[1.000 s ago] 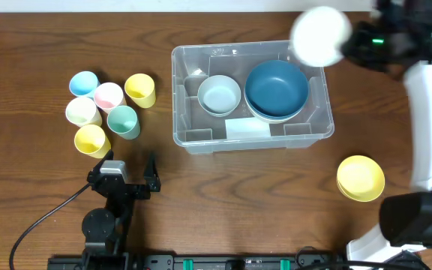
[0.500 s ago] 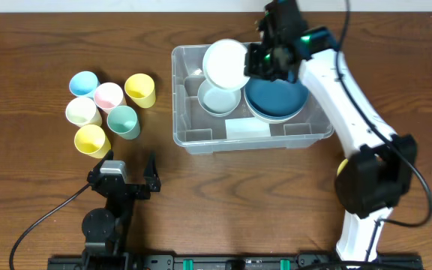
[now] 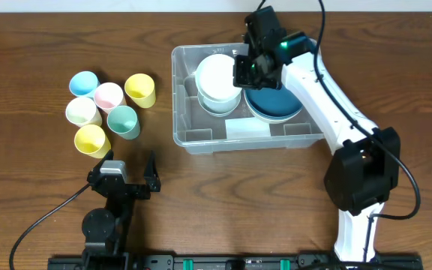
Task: Pack container
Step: 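Place the second white bowl into the white bowl in the bin, then move the right gripper to the yellow bowl and grasp its rim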
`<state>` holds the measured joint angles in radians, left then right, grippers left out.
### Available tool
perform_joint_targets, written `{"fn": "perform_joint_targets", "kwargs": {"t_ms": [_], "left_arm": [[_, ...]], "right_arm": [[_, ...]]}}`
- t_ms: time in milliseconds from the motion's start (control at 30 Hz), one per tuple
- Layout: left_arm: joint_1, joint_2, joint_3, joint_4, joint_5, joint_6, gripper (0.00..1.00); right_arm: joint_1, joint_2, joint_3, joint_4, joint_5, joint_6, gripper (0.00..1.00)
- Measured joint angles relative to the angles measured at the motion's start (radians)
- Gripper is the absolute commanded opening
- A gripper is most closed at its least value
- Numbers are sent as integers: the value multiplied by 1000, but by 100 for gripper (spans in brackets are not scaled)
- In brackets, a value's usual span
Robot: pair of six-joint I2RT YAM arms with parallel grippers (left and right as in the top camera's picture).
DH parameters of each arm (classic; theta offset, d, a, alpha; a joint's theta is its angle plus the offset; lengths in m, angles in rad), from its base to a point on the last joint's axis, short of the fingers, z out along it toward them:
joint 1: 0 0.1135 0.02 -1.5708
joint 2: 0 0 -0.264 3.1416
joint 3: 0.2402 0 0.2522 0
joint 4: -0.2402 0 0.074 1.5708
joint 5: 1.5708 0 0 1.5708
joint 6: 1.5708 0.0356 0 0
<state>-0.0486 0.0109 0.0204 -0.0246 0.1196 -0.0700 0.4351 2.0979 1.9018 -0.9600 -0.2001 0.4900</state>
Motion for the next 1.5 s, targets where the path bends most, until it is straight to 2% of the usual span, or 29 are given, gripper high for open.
{"fn": "perform_joint_targets", "kwargs": {"t_ms": [333, 600, 667, 1000, 1300, 1400, 1500], "left_arm": [[0, 0, 0, 0, 0, 0, 98], [0, 0, 0, 0, 0, 0, 98], [0, 0, 0, 0, 0, 0, 98], [0, 0, 0, 0, 0, 0, 98], [0, 0, 0, 0, 0, 0, 98], [0, 0, 0, 0, 0, 0, 98], [0, 0, 0, 0, 0, 0, 98]], "right_arm": [[24, 47, 0, -1, 15, 0, 1], [24, 47, 0, -1, 23, 3, 23], [24, 47, 0, -1, 25, 3, 26], [24, 47, 6, -5, 17, -9, 26], [-3, -21, 182, -212, -3, -38, 28], [-69, -124, 210, -323, 10, -40, 31], [-193, -237, 229, -444, 32, -39, 33]]}}
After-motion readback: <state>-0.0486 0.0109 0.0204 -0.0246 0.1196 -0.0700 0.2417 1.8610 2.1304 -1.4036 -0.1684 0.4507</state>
